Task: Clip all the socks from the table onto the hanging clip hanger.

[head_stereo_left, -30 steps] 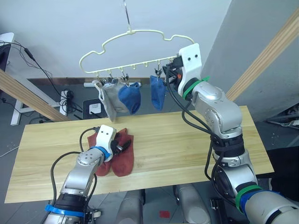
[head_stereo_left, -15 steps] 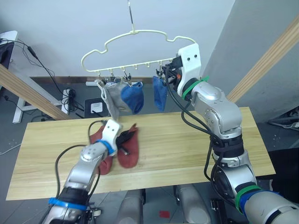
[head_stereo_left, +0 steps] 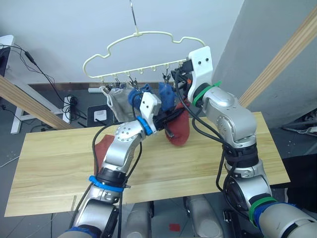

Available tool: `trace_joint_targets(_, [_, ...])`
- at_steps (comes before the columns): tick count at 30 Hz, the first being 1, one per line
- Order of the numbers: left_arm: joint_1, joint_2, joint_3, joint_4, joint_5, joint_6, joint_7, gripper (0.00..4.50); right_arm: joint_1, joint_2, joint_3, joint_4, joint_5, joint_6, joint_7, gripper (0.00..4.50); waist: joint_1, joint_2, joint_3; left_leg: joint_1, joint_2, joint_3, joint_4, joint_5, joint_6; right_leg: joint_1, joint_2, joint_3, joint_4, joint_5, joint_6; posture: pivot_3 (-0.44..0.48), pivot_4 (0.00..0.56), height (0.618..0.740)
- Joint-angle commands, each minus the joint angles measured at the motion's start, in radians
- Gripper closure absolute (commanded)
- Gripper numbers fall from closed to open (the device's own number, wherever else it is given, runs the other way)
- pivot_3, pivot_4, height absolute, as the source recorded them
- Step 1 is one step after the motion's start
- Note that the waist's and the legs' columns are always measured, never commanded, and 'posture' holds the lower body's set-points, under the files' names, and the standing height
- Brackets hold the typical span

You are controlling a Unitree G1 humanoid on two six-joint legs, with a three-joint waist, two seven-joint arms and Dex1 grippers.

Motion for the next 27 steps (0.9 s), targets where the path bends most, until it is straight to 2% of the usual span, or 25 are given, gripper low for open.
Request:
trace_joint_targets(1, [-0.023, -0.018, 0.008, 0.059, 0.082, -0.125, 0.103, 4.50, -0.012, 0.005, -0.008, -0.063, 0.021, -0.003, 0.000, 4.36, 0.000, 0.000, 0.000, 0.000, 0.000, 0.000, 0.000, 0.000, 0.000, 0.000, 0.000, 0.000, 0.000, 0.000, 0.000, -0.127, 0.352, 0.740])
trace_joint_targets(11, [-0.060, -0.052, 0.018, 0.139, 0.136, -0.246, 0.204, 4.50, -0.007, 0.001, -0.012, -0.078, 0.033, 0.015, -0.006, 4.36, 0.001, 0.000, 0.000, -0.001, 0.000, 0.000, 0.000, 0.000, 0.000, 0.000, 0.000, 0.000, -0.001, 0.000, 0.000, -0.132, 0.355, 0.740])
trace_joint_targets(27, [-0.074, -0.069, 0.025, 0.119, 0.118, -0.278, 0.218, 4.50, 0.011, -0.001, 0.002, -0.083, 0.040, 0.056, -0.010, 4.36, 0.001, 0.000, 0.000, -0.001, 0.000, 0.000, 0.000, 0.000, 0.000, 0.000, 0.000, 0.000, -0.001, 0.000, 0.000, -0.127, 0.359, 0.740])
